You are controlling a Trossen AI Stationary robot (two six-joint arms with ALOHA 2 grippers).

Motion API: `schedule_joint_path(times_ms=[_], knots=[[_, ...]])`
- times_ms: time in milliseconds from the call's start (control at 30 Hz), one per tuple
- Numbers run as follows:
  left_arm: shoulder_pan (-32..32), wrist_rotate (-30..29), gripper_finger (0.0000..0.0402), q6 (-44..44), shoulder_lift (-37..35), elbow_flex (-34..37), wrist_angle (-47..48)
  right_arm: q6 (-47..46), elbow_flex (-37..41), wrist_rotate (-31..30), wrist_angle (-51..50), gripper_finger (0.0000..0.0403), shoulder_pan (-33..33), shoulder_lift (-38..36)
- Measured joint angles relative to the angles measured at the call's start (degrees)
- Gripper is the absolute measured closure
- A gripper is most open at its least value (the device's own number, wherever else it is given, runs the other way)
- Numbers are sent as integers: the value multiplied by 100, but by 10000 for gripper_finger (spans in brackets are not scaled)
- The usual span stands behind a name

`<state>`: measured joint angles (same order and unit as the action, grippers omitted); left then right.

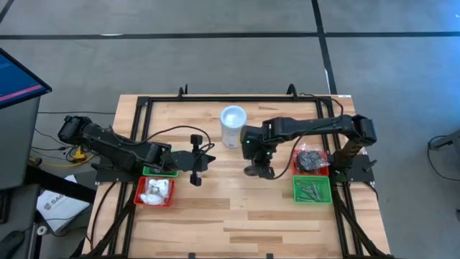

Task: Pick & Place Travel size toiletries
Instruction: Put the hairbrush into the right red bin

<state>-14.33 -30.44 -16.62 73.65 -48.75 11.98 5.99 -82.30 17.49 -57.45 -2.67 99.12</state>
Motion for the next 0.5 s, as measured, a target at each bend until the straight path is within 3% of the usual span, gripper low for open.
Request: schedule_joint_path(times_ms=[500], knots=[[-42, 24, 398, 405, 0, 424, -17, -571, 121, -478, -1295, 402, -118, -451]])
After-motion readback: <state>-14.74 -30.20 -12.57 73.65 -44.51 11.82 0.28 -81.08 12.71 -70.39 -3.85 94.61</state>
